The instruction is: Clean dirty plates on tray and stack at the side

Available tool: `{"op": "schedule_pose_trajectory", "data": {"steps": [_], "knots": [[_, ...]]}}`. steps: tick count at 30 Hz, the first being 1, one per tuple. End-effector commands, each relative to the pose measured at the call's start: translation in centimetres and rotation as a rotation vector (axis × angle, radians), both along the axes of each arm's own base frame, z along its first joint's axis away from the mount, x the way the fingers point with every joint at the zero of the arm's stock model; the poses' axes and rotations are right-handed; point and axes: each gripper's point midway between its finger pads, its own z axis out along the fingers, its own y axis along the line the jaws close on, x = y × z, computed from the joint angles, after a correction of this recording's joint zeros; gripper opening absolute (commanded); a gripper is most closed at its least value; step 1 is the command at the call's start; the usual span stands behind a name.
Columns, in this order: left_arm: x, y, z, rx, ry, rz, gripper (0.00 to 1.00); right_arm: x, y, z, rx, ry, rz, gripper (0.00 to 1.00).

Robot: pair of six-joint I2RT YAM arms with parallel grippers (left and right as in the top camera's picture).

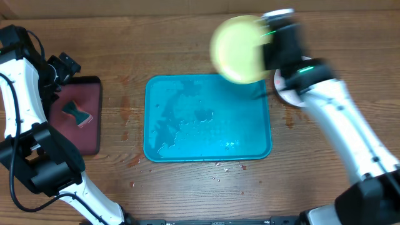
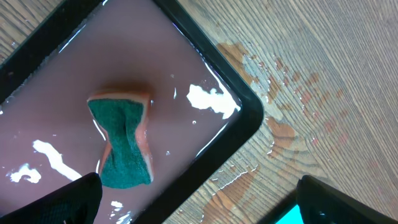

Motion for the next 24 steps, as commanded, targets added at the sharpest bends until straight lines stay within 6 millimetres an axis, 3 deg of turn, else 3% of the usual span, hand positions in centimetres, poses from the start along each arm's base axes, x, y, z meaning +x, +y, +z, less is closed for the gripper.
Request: {"op": "schedule_pose_trajectory", "data": {"steps": [1,3,6,10,11,12,13,16,17,21,24], "knots": [[0.1,0.2,0.6,0.004,-0.017,-0.007,1.0,-0.3,-3.7,-3.2,0.395,0.145,-0.022,0.04],[0.1,0.2,0.6,0.004,-0.017,-0.007,1.0,-0.9,-8.7,-6.3,0.455,0.223,-0.136,0.04],[0.1,0.2,0.6,0.004,-0.017,-0.007,1.0,-2.2,-14.0,-10.5,0.509,0.317,-0.29,0.04],[0.1,0.2,0.6,0.004,-0.017,-0.007,1.0,-2.9,-17.0,-14.0,0.555,0.38,-0.369,0.04],[0.1,0.2,0.6,0.004,-0.017,-0.007,1.0,-3.0,-17.2,-14.5,0.559,0.39,-0.375,0.04],[0.1,0.2,0.6,0.004,-0.017,-0.007,1.0,-3.0,-17.1,-14.7,0.56,0.395,-0.375,0.13],[0.1,0.2,0.6,0.004,-0.017,-0.007,1.0,-3.0,-17.1,-14.7,0.559,0.396,-0.374,0.39],[0.1,0.2,0.6,0.004,-0.017,-0.007,1.0,-3.3,-16.6,-14.8,0.562,0.414,-0.371,0.89],[0.1,0.2,0.6,0.004,-0.017,-0.007,1.0,-3.6,-16.3,-14.6,0.574,0.423,-0.366,1.0],[0.1,0.2,0.6,0.004,-0.017,-0.007,1.0,-4.2,-13.9,-12.0,0.643,0.413,-0.234,1.0],[0.1,0.2,0.6,0.004,-0.017,-0.007,1.0,-6.5,-10.6,-7.9,0.655,0.404,-0.025,1.0]]}}
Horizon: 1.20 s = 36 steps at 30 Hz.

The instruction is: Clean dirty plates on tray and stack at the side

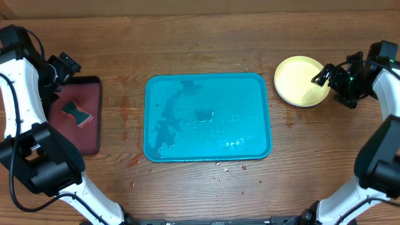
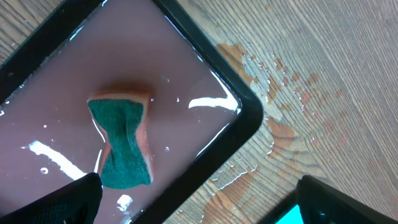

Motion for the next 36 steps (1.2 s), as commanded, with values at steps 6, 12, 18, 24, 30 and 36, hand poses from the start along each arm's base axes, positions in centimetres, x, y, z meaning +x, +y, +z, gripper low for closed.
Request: {"op": "schedule_pose_trajectory", "data": {"steps": [6,12,18,24,30,36], "knots": [[0.1,0.2,0.6,0.005,-0.017,-0.007,1.0,-7.8,8.3,13.1,-0.022,-0.311,0.397,1.0],[0.1,0.2,0.6,0.005,-0.017,-0.007,1.0,-15.8,10.6,17.7,-0.077,-0.391,0.396,1.0],[0.1,0.2,0.6,0.004,-0.017,-0.007,1.0,-23.3,13.2,20.1,-0.089,-0.444,0.401,1.0],[0.1,0.2,0.6,0.004,-0.017,-0.007,1.0,-26.3,14.1,20.0,-0.085,-0.433,0.401,1.0],[0.1,0.2,0.6,0.005,-0.017,-0.007,1.0,-25.1,16.5,21.9,-0.08,-0.589,0.577,1.0],[0.1,0.2,0.6,0.004,-0.017,-0.007,1.0,-24.4,19.7,23.6,-0.128,-0.853,0.789,1.0]]}}
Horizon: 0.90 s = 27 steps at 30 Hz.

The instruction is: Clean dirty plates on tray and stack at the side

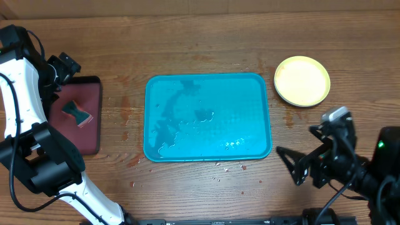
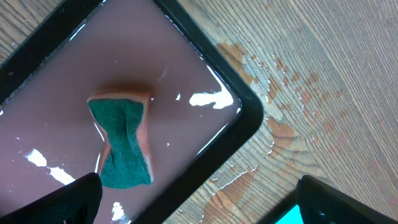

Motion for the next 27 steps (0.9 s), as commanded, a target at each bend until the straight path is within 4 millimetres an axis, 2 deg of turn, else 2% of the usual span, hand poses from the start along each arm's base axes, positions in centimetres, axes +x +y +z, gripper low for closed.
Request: {"op": "schedule_pose_trajectory", "data": {"steps": [1,3,7,9,11,13,16,19,27], "knots": [[0.1,0.2,0.6,0.005,-0.017,-0.007,1.0,-1.3,1.4,-0.9,0.012,-0.074,0.08,1.0],[0.1,0.2,0.6,0.005,-0.017,-0.007,1.0,-1.0,1.3,-1.7,0.027,-0.108,0.065,1.0],[0.1,0.2,0.6,0.005,-0.017,-0.007,1.0,1.3,0.2,-4.1,0.059,-0.258,-0.023,1.0],[0.1,0.2,0.6,0.005,-0.017,-0.007,1.0,2.3,-0.4,-4.4,0.119,-0.339,-0.083,1.0],[0.1,0.2,0.6,0.005,-0.017,-0.007,1.0,2.7,-1.0,-5.5,0.122,-0.401,-0.111,1.0],[0.1,0.2,0.6,0.005,-0.017,-0.007,1.0,3.1,-1.8,-7.0,0.137,-0.43,-0.166,1.0],[0.1,0.2,0.6,0.005,-0.017,-0.007,1.0,4.2,-4.0,-8.5,0.237,-0.446,-0.346,1.0],[0.1,0.2,0.6,0.005,-0.017,-0.007,1.0,5.0,-5.2,-9.1,0.259,-0.565,-0.413,1.0],[0.1,0.2,0.6,0.005,-0.017,-0.007,1.0,6.9,-7.1,-11.2,0.256,-0.673,-0.512,1.0]]}}
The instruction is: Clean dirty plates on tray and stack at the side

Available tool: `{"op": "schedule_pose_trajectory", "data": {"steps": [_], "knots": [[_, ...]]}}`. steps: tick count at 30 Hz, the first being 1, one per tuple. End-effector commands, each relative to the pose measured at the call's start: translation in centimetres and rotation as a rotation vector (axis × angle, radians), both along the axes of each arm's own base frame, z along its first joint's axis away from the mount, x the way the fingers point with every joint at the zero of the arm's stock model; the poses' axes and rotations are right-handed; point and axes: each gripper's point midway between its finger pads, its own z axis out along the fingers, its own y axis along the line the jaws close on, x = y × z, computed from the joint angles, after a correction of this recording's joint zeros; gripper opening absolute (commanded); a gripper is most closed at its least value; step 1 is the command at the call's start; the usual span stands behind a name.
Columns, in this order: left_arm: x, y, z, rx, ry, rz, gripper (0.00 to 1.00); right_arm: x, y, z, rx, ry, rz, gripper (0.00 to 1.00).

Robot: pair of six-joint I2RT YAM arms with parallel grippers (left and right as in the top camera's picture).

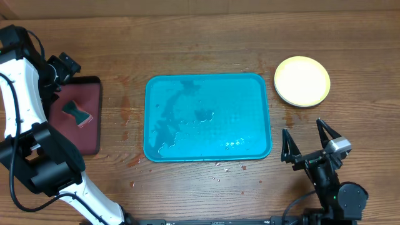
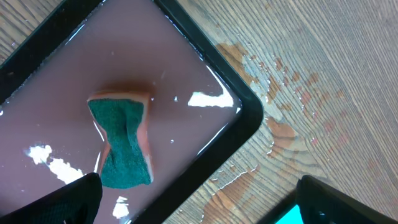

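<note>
The blue tray [image 1: 206,119] lies mid-table, wet, with no plates on it. A yellow plate [image 1: 302,81] rests on the wood to its right, and a pale rim shows under its near edge. My right gripper [image 1: 304,134] stands open and empty near the front edge, below the plate, with its fingers pointing away from me. My left gripper [image 2: 199,214] is open above the corner of a dark red tray [image 2: 239,134] of water. A green sponge [image 2: 121,146] lies in that tray.
The dark red tray [image 1: 94,134] sits at the table's left edge, with my left arm [image 1: 22,94] running alongside it. Water spots mark the wood [image 1: 219,170] in front of the blue tray and between the two trays.
My right arm has pulled back. Its open gripper, which pointed left low over the front right of the table, now points away from me near the front edge. The left side is unchanged.
At first my right gripper held the yellow plate above the blue tray's far right corner, with another plate lying on the wood to the right. Then the yellow plate lay on that spot with the gripper beside it. Afterwards the arm was near the front edge, empty.
</note>
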Motion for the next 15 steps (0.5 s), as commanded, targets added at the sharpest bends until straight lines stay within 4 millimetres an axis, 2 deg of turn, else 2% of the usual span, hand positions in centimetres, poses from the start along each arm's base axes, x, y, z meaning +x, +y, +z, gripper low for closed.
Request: {"op": "schedule_pose_trajectory", "data": {"steps": [1,5,6,7,9,15], "knots": [[0.1,0.2,0.6,0.005,-0.017,-0.007,1.0,0.8,-1.7,-1.4,0.03,-0.012,-0.1,1.0],[0.1,0.2,0.6,0.005,-0.017,-0.007,1.0,1.1,-3.4,-1.9,0.072,0.017,-0.204,1.0],[0.1,0.2,0.6,0.005,-0.017,-0.007,1.0,1.2,-4.4,-2.7,0.077,0.048,-0.272,1.0],[0.1,0.2,0.6,0.005,-0.017,-0.007,1.0,1.3,-4.6,-3.2,0.077,0.068,-0.287,1.0],[0.1,0.2,0.6,0.005,-0.017,-0.007,1.0,1.3,-4.3,-5.3,0.063,0.152,-0.279,1.0],[0.1,0.2,0.6,0.005,-0.017,-0.007,1.0,1.3,-3.7,-5.2,0.022,0.145,-0.246,1.0]]}}
